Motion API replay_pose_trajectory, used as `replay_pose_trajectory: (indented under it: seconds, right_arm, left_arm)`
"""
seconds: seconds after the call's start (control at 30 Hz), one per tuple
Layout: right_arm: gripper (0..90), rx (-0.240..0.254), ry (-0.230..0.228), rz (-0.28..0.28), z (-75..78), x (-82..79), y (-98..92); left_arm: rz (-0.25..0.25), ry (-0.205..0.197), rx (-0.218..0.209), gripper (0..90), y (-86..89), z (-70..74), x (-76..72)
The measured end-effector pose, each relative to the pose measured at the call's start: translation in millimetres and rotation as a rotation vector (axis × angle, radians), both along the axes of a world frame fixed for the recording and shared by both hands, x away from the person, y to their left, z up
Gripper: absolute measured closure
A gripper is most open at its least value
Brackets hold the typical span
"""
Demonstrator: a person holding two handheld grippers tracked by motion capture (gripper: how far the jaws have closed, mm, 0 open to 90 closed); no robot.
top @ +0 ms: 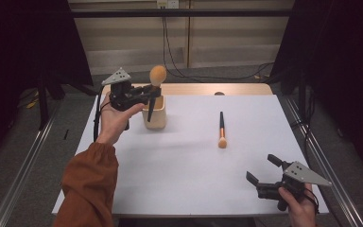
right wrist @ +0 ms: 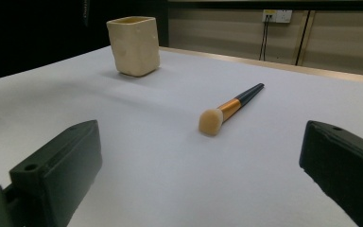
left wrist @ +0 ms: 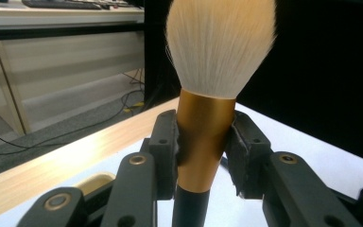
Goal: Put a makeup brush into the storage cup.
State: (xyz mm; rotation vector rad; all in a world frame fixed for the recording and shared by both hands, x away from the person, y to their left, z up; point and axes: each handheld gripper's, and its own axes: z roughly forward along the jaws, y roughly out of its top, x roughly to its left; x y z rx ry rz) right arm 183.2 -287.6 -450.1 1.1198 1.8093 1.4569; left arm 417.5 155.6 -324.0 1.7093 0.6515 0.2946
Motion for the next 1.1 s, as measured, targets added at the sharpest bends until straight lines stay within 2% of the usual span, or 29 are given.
replay_pose_trajectory:
  seconds: [0.23, 0.4, 0.6, 0.67, 0.9, 1.1]
  right_arm:
    - [0.0, 0.005, 0.0, 0.002, 0.1, 0.0, -0.4]
    - [0.0, 0.013, 0.001, -0.002, -0.1, -0.1, -1.4]
    - [0.0, 0.013, 0.001, 0.0, -0.3, -0.1, -1.3]
    - [0.0, 0.013, 0.001, 0.001, -0.1, -0.2, -1.6]
    - [0.0, 0.021, 0.002, 0.0, -0.6, 0.5, -2.8]
    - [0.0, 0.02, 0.005, 0.0, -0.8, 0.1, -3.3]
  left_arm:
    - [0.064, -0.024, -0.018, 66.3, 1.8, 1.6, 15.3]
    - [0.067, -0.039, -0.048, 66.2, 0.5, 5.7, 18.1]
    - [0.072, -0.065, -0.049, 66.3, -3.4, 8.6, 21.9]
    - [0.074, -0.077, -0.047, 66.3, -3.7, 6.3, 26.8]
    - [0.112, -0.083, -0.051, 66.3, -2.8, -3.5, 41.3]
    - [0.108, -0.077, -0.041, 66.2, -2.4, -9.6, 44.5]
